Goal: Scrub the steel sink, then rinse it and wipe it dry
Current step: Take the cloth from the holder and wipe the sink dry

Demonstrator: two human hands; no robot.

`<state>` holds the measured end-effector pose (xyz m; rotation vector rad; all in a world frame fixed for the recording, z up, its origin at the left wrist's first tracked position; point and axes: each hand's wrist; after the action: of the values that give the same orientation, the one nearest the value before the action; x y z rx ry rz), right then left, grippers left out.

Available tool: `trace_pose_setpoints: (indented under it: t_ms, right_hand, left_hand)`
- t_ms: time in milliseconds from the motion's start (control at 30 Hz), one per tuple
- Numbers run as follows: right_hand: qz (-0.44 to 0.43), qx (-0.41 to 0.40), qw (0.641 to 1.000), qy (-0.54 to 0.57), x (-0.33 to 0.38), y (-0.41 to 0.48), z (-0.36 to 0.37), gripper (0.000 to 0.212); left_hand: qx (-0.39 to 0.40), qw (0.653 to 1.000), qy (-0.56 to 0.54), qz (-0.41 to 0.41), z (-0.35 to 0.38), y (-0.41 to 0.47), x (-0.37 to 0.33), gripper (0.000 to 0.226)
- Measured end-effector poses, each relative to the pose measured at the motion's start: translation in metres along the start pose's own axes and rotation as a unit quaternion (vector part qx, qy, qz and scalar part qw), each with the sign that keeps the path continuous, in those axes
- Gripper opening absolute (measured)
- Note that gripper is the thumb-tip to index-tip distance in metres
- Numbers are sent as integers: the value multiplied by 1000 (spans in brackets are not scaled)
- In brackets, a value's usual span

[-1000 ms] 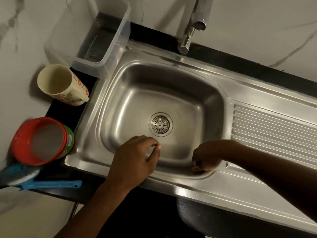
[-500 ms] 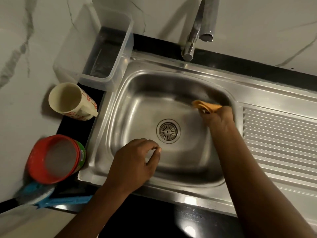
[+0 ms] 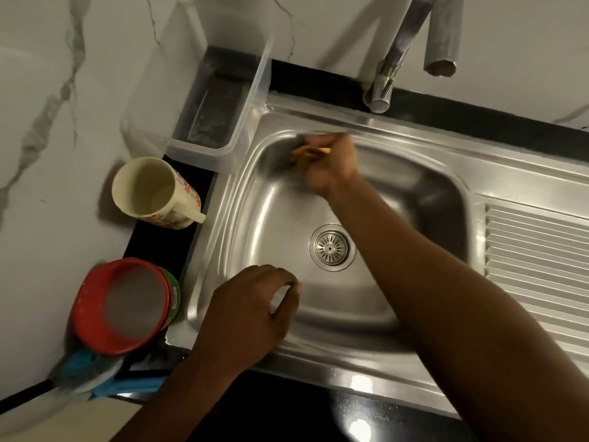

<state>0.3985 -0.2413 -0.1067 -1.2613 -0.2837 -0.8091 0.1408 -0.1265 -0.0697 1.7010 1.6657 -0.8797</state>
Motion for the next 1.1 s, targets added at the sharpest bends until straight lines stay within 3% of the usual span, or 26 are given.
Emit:
trace_pose_setpoints:
  t_ms: [133, 267, 433, 667, 800, 900, 933, 1033, 1067, 1100]
  right_hand:
    - [-30, 62, 994, -88, -40, -10, 44, 17]
    - [-21, 12, 973, -230, -61, -6, 32, 17]
    - [-53, -16, 936, -348, -67, 11, 31, 33]
    - [-11, 100, 899, -425, -106, -5, 11, 22]
    - [8, 190, 851, -490, -134, -33, -9, 14]
    - [-20, 271, 744, -611, -145, -54, -29, 18]
    - [-21, 278, 736, -617, -146, -58, -37, 22]
    - [24, 208, 822, -530, -128, -63, -68, 21]
    - [20, 160, 838, -522, -120, -59, -83, 19]
    - [-7, 99, 822, -560, -109, -55, -98, 20]
  left_hand:
    - [0, 1000, 7, -11, -3, 2, -3, 22]
    - [5, 1000, 14, -12, 0, 3, -5, 26]
    - [10, 1000, 24, -15, 4, 3, -5, 27]
    - [23, 999, 7, -20, 3, -1, -1, 29]
    - [28, 999, 2, -34, 0, -7, -1, 22]
    - [25, 999, -11, -33, -5, -9, 1, 18]
    - [25, 999, -13, -32, -6, -9, 2, 17]
    - [19, 999, -14, -33, -10, -8, 2, 17]
    - [16, 999, -14, -31, -11, -7, 2, 16]
    - [12, 999, -13, -28, -11, -7, 3, 14]
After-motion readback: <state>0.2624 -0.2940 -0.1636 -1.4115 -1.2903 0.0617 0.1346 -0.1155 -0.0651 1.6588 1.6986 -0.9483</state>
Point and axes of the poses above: each hand's wrist, its own y-axis towards the middle knuckle, its own z-axis out of the palm, x = y × z, and after that the axes turned 11 degrees about -y, right-handed
